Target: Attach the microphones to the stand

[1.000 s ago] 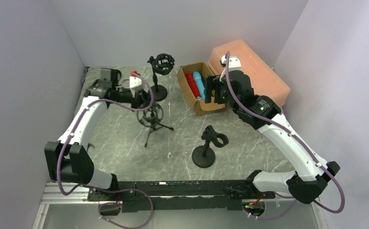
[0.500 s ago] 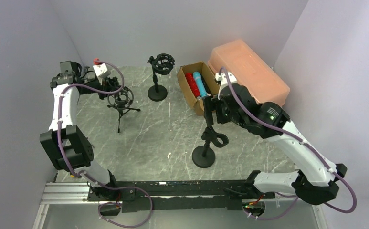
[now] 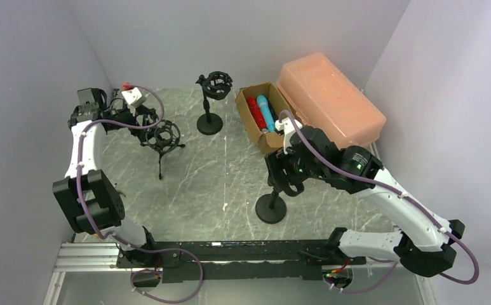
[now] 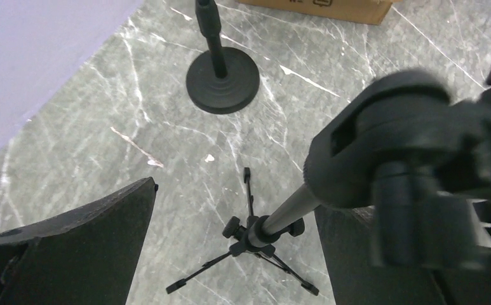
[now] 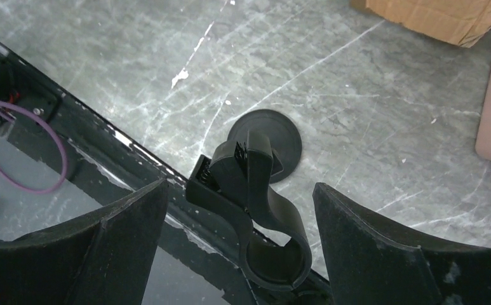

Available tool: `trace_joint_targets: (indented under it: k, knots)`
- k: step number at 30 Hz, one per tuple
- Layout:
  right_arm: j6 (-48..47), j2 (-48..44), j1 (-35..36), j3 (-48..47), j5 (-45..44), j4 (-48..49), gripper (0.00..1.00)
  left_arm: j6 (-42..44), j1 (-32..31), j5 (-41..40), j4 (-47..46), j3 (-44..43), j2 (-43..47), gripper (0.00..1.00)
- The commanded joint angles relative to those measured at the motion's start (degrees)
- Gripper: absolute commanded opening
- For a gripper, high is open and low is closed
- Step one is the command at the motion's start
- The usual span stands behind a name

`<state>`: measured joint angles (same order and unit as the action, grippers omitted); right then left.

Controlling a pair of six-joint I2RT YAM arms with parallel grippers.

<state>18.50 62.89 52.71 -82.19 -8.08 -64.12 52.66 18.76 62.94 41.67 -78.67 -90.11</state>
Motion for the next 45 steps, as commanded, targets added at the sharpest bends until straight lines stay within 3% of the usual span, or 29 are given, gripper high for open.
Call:
trace_joint_targets:
  k: [1, 6, 9, 12, 15, 21, 29, 35, 45]
  knots:
    - [-3.19, 0.91, 0.38, 2.40, 1.21, 1.09, 0.86, -2.15, 0.76, 0.38, -3.01, -0.91, 5.70, 1.00]
    - [-5.22, 1.85, 0.38, 4.54, 0.56, 2.37, 0.83, -0.68, 2.07, -1.66, 3.86, -4.39, 5.56, 0.99]
    - [-6.33, 3.01, 0.38, 4.68, -1.17, 2.56, 0.75, -1.38, 2.89, -3.94, 5.78, -5.07, 6.21, 0.99]
    - [-7.21, 4.63, 0.38, 4.42, -1.32, 3.40, 0.59, -2.88, 4.42, -3.79, 4.82, -4.07, 7.47, 0.99]
    - [-7.56, 5.69, 0.38, 3.46, -1.15, 5.80, 0.35, -5.44, 4.77, -5.33, 0.35, -1.67, 8.07, 0.99]
    - [-8.77, 10.70, 0.38, -6.95, -2.64, 8.95, 0.11, -4.35, 7.31, -5.83, 4.97, -4.35, 6.82, 0.99]
    - [-11.14, 22.21, 0.38, -19.02, -0.22, 13.77, 0.08, 0.26, 15.64, -8.29, 15.44, -12.80, 1.37, 1.00]
    - [-13.16, 34.01, 0.29, -30.37, -2.28, 16.87, 0.09, -2.83, 19.17, -9.11, 16.60, -14.23, 1.11, 1.00]
    - [-12.15, 56.63, -2.85, -56.77, 1.46, 16.83, 0.11, -18.11, 20.35, -10.93, 14.19, -15.55, 5.97, 1.00]
